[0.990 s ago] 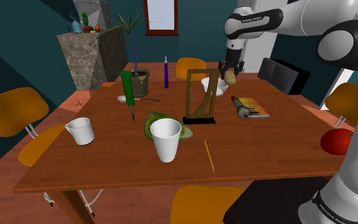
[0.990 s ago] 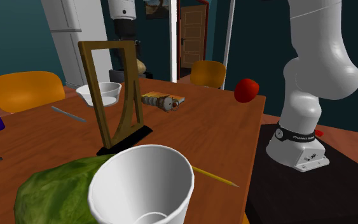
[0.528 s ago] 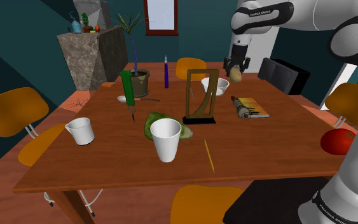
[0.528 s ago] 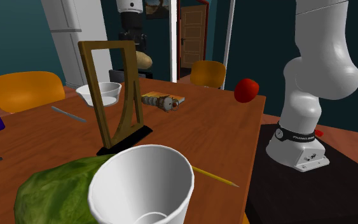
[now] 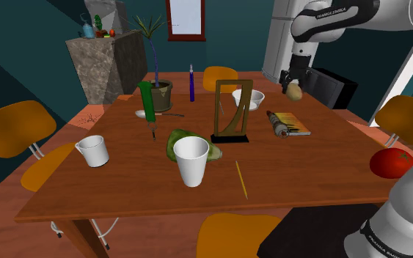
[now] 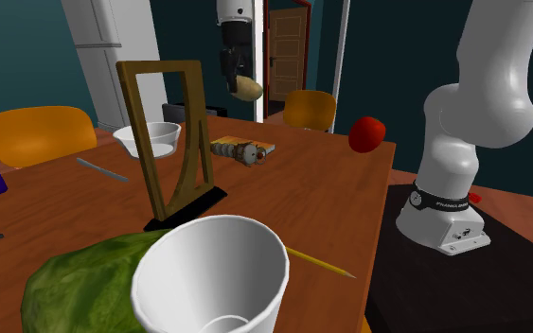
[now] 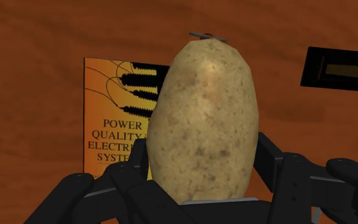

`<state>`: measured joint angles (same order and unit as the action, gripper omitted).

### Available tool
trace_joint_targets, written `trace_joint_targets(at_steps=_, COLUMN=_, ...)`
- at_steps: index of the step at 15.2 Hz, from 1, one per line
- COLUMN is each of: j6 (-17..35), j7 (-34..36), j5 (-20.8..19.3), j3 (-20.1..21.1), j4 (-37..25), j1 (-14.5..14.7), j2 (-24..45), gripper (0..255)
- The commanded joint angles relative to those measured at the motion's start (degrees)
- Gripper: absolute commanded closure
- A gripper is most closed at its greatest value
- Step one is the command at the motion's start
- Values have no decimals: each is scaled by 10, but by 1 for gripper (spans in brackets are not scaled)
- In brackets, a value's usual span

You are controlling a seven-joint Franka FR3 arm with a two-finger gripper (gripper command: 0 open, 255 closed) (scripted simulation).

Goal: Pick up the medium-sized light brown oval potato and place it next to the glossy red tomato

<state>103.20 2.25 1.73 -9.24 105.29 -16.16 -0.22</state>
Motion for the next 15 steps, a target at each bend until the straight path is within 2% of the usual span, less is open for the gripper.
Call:
trace_joint_targets(at_steps=1, j6=2, j7=-16, j5=-7, j3=-9, j4=39, j1=-9, j2=-37, gripper=255)
trace_joint_targets(at_steps=8, j6=7, j7=-68, j5=-38, j3=-42, j4=155, j1=-41, j2=-150, gripper=255)
trace_joint_targets(at_steps=15, j6=-5, j7=-129, j5=-80, j3=-83, j4=237, j1=-82, j2=-248, gripper=255)
